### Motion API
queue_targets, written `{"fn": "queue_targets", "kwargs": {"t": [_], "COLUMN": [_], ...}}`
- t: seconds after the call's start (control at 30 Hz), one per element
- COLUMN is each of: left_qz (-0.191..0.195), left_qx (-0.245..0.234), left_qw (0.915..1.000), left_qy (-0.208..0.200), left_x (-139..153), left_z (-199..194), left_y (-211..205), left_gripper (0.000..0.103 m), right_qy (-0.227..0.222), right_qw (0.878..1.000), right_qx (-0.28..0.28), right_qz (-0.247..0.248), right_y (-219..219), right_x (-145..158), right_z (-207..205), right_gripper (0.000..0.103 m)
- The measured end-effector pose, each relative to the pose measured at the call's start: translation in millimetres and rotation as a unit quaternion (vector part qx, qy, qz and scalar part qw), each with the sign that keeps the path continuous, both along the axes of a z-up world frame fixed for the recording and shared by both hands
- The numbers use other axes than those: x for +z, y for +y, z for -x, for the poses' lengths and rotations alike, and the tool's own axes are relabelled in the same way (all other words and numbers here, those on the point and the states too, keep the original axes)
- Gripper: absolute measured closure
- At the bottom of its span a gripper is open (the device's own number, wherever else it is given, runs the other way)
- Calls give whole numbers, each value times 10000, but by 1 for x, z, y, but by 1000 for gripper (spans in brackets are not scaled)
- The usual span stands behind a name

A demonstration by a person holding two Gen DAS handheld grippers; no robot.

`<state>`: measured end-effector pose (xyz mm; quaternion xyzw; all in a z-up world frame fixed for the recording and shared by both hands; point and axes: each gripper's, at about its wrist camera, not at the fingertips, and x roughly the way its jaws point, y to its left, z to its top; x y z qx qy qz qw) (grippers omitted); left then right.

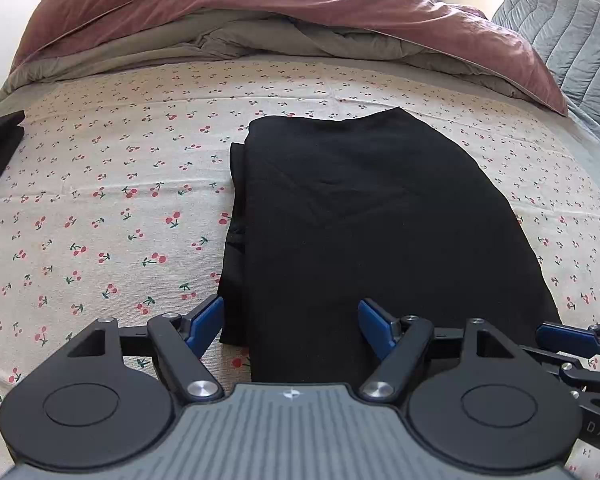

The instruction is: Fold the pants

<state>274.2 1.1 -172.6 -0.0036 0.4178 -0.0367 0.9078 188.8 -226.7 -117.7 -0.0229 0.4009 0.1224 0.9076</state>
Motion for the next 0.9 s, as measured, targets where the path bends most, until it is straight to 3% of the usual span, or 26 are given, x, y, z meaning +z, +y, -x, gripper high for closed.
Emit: {"fn": "queue_targets", "kwargs": {"t": [0.13,0.27,0.37,0.5,0.6,0.73,0.9], "left_qz": [-3,51,64,31,12,-39,-104], "left_qx": [93,116,168,273,361,351,393], "left_qw": [10000,9999,9998,9995,9990,9983,9979], "left_qy": [-26,-17,-39,-153,-246,-464,-507], "left_x": [0,-2,2,11,20,30,33], "left_z": [5,10,14,24,37,58,70], "left_y": [5,8,11,17,19,18,9], "left_gripper": [33,33,33,33,32,20,13], "right_qy": [77,488,315,239,58,-335,-464], "right_qw": [9998,9983,9990,9991,9990,9976,9966], "right_qx": [119,246,301,306,276,324,178], "right_qz": [-112,-203,-12,-175,-348,-516,-664], "right_y": [2,6,13,7,-3,-15,-31], "right_x": [-2,-19,-24,-7,13,41,52], "right_z": [9,8,14,22,31,49,55], "right_gripper": [68,68,68,68,62,49,48]}}
